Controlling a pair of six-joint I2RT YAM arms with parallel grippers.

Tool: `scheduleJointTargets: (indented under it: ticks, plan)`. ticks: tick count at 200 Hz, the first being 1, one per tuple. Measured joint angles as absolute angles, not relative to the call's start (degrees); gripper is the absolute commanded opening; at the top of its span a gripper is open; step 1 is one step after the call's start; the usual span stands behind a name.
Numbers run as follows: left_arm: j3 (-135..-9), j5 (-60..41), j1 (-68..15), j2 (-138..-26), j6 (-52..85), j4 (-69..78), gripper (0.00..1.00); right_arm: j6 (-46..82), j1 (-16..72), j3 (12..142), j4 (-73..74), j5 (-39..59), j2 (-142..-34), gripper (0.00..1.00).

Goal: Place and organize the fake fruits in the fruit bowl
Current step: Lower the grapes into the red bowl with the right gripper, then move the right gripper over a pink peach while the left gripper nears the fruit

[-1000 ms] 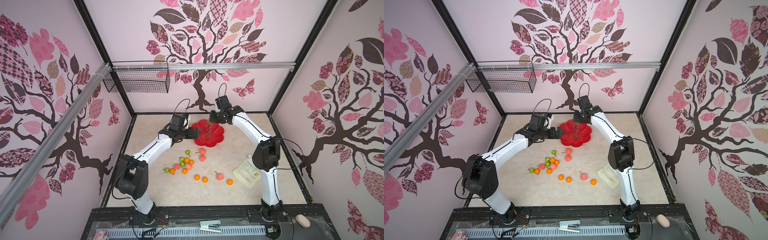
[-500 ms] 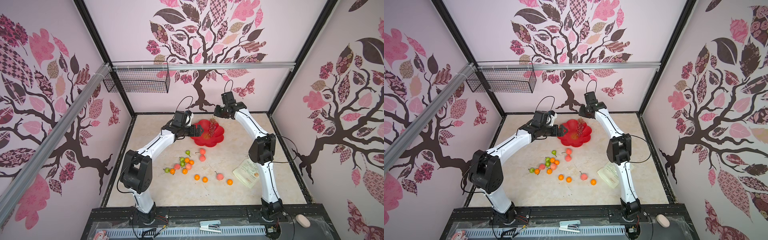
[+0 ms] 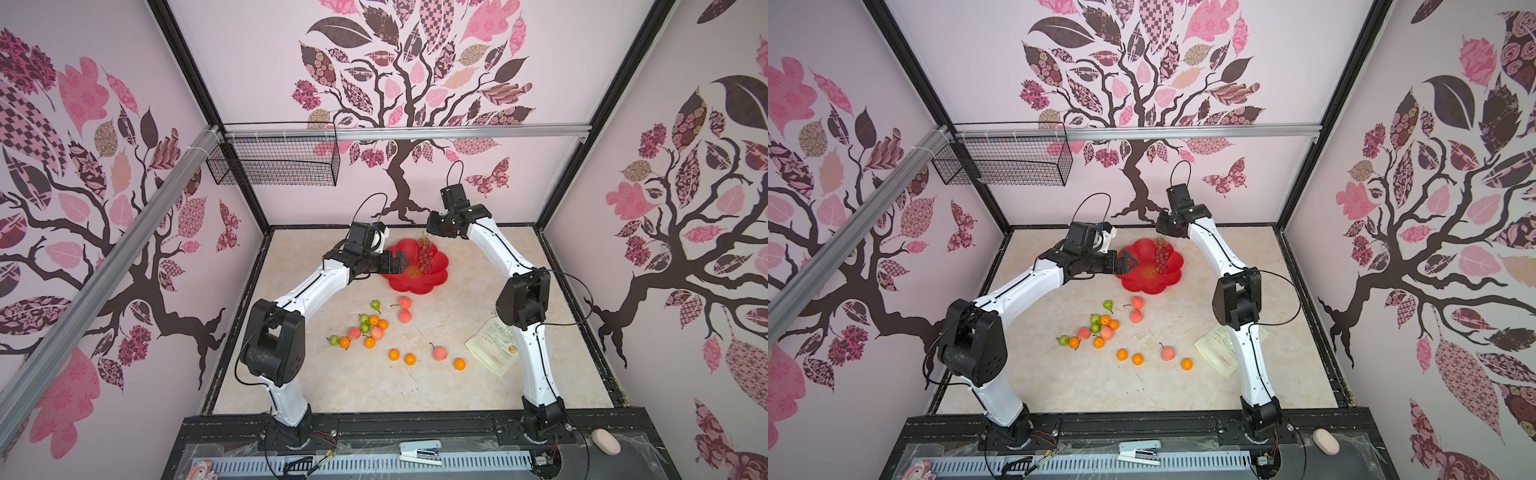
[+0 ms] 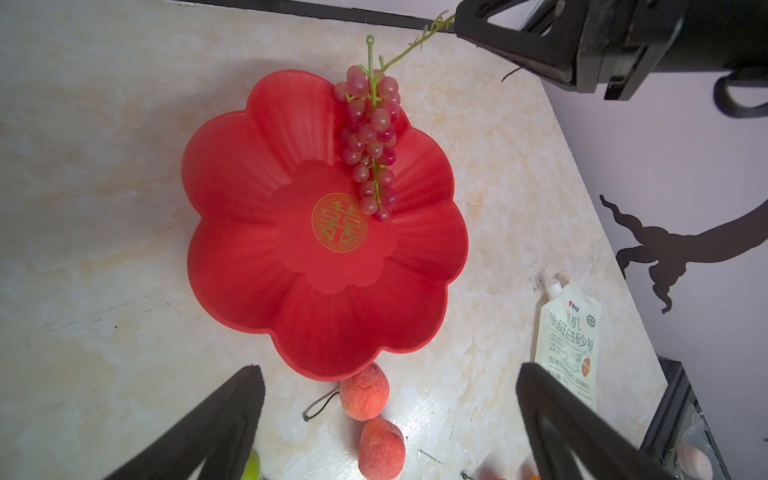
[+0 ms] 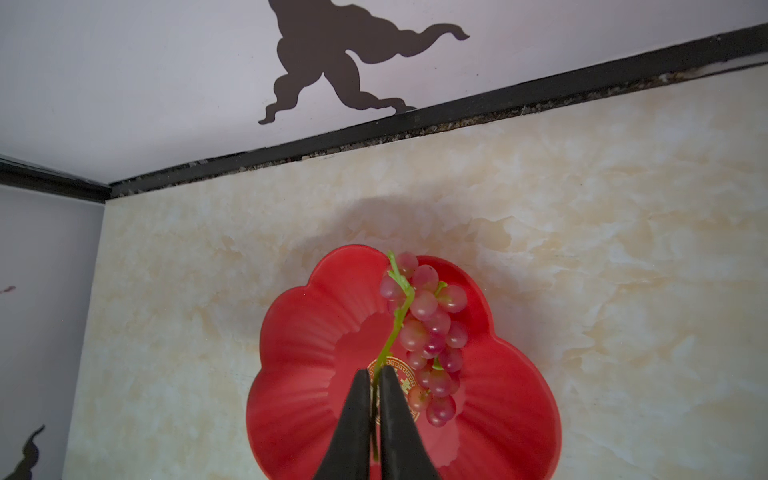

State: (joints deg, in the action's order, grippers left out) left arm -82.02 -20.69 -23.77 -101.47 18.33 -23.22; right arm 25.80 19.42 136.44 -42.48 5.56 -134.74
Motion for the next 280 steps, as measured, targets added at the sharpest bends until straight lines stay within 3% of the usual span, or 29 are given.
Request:
scheduleJointTargets:
  ticks: [96, 132, 224, 280]
  plan:
    - [-79.6, -20.6, -24.0, -99.0, 17.6, -23.3, 0.99, 25.0, 19.4, 131.2, -42.1, 5.7, -133.3, 0.45]
    - [-76.2, -20.7, -25.1, -93.0, 16.6, -23.6, 0.99, 24.2, 19.8, 117.4, -39.7, 5.4, -126.9, 0.47]
    - [-55.8, -18.2, -33.1, -74.1, 19.9, -23.8, 0.99, 23.9, 28.5, 78.7, -31.2, 1.7, -95.7, 0.49]
    - [-46.5, -14.1, -39.0, -64.2, 26.9, -21.9, 0.98, 25.0, 31.6, 65.6, -34.5, 2.6, -90.5, 0.47]
